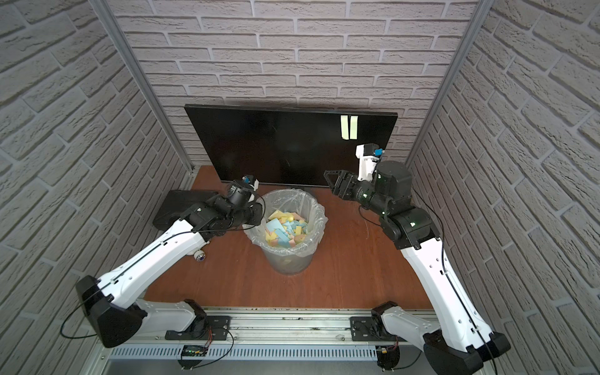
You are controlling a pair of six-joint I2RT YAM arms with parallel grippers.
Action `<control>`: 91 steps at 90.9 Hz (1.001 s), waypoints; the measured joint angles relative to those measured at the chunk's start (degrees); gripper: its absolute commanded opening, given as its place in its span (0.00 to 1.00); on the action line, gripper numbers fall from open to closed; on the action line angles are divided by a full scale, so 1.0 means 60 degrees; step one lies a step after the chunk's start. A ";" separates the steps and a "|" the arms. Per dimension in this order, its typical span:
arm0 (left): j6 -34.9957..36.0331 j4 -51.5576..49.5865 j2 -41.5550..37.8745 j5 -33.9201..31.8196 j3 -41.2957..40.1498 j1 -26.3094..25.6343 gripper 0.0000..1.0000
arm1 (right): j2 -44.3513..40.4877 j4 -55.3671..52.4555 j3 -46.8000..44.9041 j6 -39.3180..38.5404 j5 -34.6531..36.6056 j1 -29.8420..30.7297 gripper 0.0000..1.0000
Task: Remove the sticky note from the monitor
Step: Tear off the sticky note from the monitor.
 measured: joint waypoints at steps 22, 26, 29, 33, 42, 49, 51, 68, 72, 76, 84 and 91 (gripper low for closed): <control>-0.0004 0.0004 0.0000 0.0004 -0.0004 0.0000 0.21 | 0.0091 0.1158 0.0000 0.1552 -0.1096 -0.1789 0.60; -0.0004 0.0007 0.0000 0.0004 -0.0004 0.0000 0.21 | 0.0164 0.1461 0.0000 0.1814 -0.1282 -0.1931 0.59; 0.0000 0.0007 0.0000 0.0000 -0.0004 0.0000 0.21 | 0.0240 0.1679 0.0000 0.1982 -0.1417 -0.2011 0.59; -0.0004 0.0007 0.0000 0.0004 -0.0004 0.0000 0.21 | 0.0357 0.1934 0.0000 0.2175 -0.1563 -0.2091 0.58; -0.0004 0.0011 0.0000 0.0004 -0.0007 0.0000 0.21 | 0.0619 0.2371 0.0004 0.2463 -0.1770 -0.2182 0.57; -0.0004 0.0011 0.0000 0.0004 -0.0007 0.0000 0.21 | 0.0856 0.2528 0.0135 0.2616 -0.1898 -0.2233 0.57; 0.0000 0.0011 0.0000 0.0004 -0.0007 0.0000 0.21 | 0.0922 0.2583 0.0175 0.2659 -0.1916 -0.2251 0.57; 0.0000 0.0018 0.0000 0.0000 -0.0011 0.0000 0.21 | 0.1184 0.3093 0.0372 0.2994 -0.2014 -0.2422 0.56; 0.0000 0.0018 0.0000 0.0004 -0.0015 0.0000 0.21 | 0.1184 0.3136 0.0412 0.3027 -0.2018 -0.2466 0.56; 0.0000 0.0018 -0.0004 0.0004 -0.0015 0.0000 0.21 | 0.1184 0.3195 0.0470 0.3056 -0.2018 -0.2495 0.56; -0.0004 0.0022 -0.0004 0.0004 -0.0018 0.0000 0.21 | 0.1184 0.3293 0.0579 0.3093 -0.2018 -0.2554 0.55; -0.0004 0.0022 -0.0004 0.0004 -0.0018 0.0000 0.21 | 0.1206 0.3406 0.0641 0.3129 -0.2040 -0.2612 0.54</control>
